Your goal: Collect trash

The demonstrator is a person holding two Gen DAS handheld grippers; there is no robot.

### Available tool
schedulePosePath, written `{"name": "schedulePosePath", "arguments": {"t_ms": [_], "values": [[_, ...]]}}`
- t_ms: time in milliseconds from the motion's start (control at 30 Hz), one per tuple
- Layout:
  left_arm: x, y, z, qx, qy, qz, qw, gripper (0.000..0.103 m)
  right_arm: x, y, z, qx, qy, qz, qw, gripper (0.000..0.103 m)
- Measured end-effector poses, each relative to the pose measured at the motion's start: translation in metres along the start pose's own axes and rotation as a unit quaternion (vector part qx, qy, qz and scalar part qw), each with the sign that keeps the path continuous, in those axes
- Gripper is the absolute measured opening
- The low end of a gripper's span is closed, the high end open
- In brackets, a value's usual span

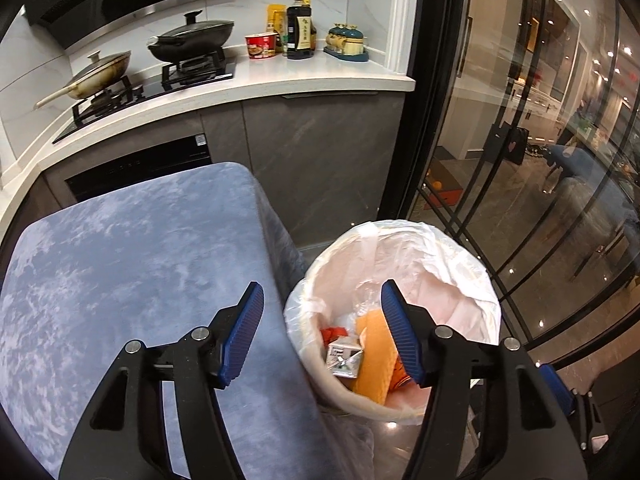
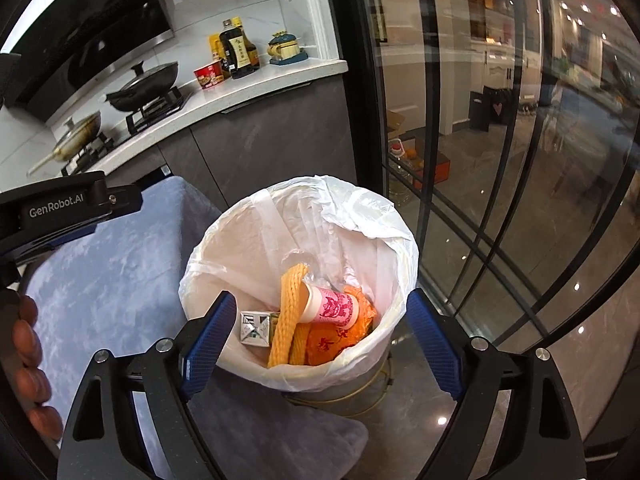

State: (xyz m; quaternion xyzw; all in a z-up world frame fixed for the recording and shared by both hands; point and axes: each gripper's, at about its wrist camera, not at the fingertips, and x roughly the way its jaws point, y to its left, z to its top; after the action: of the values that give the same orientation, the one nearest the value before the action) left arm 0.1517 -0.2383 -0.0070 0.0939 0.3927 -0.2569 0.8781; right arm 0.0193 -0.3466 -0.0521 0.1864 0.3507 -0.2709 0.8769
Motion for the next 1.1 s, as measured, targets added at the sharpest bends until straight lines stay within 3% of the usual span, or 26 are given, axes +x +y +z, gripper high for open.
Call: {"name": "schedulePosePath", "arguments": {"t_ms": [400, 467, 1100], "values": [[-0.022, 0.033, -0.025, -0.005, -0.002, 0.034, 0.9994, 0.075, -0.021, 0.015, -0.008, -0.028, 0.003, -0.008, 1.0, 0.09], [-0.027, 0.037, -0.031, -0.008, -0.001, 0.039, 0.9992, 0.082, -0.025, 0.019, -0.011, -0.041, 0.003, -0.014, 0.999, 0.09], [-0.056, 0.067, -0.075, -0.018, 0.014, 0.064, 0.9977, 0.091, -0.063, 0.036, -0.031, -0.061, -0.001, -0.008, 0.998, 0.09]]}}
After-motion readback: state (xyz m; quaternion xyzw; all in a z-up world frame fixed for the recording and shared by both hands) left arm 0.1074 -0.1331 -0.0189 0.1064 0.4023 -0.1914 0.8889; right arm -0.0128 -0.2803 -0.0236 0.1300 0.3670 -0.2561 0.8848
